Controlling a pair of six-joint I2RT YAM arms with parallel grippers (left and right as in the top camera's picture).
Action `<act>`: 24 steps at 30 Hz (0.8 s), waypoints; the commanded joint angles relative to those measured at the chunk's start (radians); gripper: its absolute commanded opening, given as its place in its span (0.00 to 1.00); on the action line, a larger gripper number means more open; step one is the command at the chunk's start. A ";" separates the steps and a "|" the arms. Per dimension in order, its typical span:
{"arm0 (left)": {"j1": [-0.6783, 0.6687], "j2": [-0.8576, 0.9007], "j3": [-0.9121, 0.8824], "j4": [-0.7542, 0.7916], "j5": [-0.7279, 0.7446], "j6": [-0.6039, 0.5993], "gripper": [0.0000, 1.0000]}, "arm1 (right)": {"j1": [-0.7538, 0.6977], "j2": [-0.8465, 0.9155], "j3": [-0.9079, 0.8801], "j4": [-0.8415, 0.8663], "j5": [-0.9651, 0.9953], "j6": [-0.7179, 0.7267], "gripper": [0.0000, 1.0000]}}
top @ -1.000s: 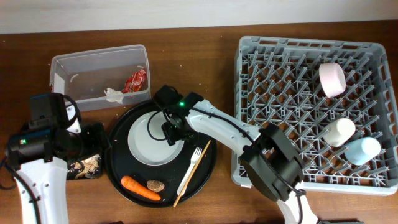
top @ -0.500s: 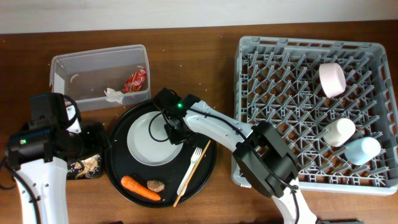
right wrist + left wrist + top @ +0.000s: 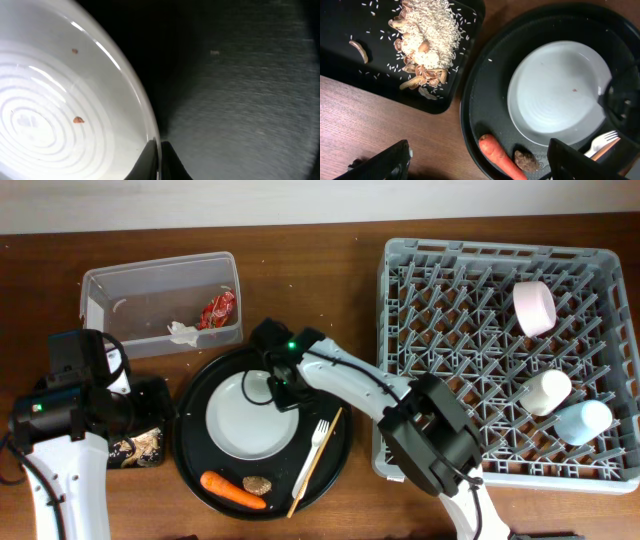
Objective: Sort waste into correct bins and load items into the dishwasher rack
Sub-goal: 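Carry the white plate into the dish rack with the right gripper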
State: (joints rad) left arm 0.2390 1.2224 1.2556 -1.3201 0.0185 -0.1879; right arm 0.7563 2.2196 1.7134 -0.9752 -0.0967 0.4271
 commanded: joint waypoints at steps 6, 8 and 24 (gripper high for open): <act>0.006 -0.011 0.006 0.007 0.003 -0.002 0.87 | -0.159 -0.325 0.110 -0.218 0.342 -0.029 0.04; 0.006 -0.011 0.006 0.007 0.003 -0.002 0.87 | -0.202 -0.436 0.110 -0.248 0.532 -0.032 0.04; 0.006 -0.011 0.006 0.010 0.003 -0.002 0.87 | -0.568 -0.514 0.109 -0.243 1.182 -0.085 0.04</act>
State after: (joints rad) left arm 0.2390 1.2224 1.2556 -1.3155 0.0185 -0.1879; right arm 0.2390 1.6848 1.8175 -1.2266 0.9604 0.3176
